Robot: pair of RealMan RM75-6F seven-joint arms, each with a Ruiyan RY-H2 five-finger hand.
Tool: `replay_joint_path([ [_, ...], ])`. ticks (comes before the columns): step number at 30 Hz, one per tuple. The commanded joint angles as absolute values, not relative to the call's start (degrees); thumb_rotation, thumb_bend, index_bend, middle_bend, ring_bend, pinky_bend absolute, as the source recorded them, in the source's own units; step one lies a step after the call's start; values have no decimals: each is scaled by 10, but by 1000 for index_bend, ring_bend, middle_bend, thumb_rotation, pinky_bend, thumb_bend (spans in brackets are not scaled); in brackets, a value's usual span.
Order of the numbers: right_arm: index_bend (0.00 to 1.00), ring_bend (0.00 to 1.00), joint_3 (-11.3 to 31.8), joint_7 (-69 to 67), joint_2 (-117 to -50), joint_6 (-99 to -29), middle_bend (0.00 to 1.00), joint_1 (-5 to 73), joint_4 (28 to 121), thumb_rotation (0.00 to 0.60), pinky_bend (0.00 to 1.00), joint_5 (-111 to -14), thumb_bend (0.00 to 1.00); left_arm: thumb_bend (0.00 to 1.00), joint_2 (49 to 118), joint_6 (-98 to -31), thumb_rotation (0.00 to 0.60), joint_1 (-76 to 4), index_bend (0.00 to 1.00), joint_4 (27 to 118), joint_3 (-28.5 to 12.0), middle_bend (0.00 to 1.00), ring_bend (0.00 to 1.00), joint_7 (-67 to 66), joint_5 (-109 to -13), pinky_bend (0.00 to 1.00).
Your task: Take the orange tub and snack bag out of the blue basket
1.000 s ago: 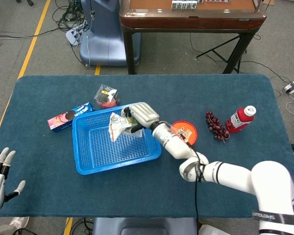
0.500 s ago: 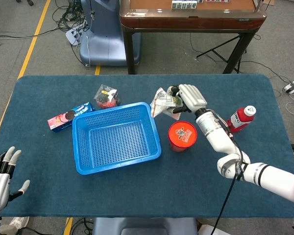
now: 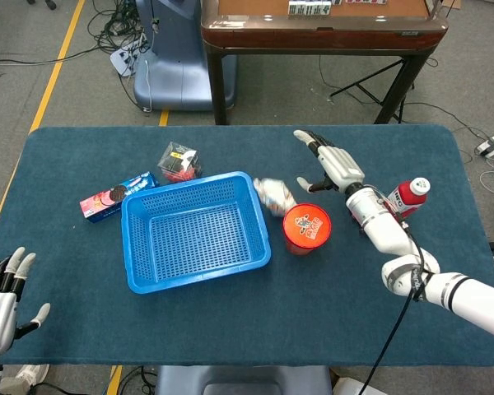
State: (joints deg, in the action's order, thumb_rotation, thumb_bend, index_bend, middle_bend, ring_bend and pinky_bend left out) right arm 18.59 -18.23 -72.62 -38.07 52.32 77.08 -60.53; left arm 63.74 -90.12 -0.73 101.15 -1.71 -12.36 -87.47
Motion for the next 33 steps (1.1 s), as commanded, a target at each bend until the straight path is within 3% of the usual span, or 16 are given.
replay_joint_path([
  [1,15,27,185,-178,-694,-411,32,499,805,600,77,-621,321,288,637,-901,600,-8,0,1011,-18,0,0,-123,-875,0],
  [4,32,47,180,-169,-663,-454,88,466,845,600,81,-633,321,287,636,-900,600,-9,0,1011,-19,0,0,-121,-875,0],
  [10,160,145,152,-164,-604,-564,214,373,930,600,175,-674,321,288,635,-895,600,-12,0,1010,-20,0,0,-119,-872,0],
  [18,211,168,90,-190,-541,-717,243,229,1012,600,238,-752,321,288,636,-893,600,-19,0,1013,-27,0,0,-121,-873,0],
  [24,212,168,37,-183,-526,-792,251,144,1032,600,239,-800,321,287,638,-888,600,-25,0,1017,-29,0,0,-126,-873,0],
  [33,212,168,-5,-101,-535,-881,256,57,1038,600,239,-831,322,288,643,-886,600,-28,0,1018,-31,0,0,-130,-868,0],
])
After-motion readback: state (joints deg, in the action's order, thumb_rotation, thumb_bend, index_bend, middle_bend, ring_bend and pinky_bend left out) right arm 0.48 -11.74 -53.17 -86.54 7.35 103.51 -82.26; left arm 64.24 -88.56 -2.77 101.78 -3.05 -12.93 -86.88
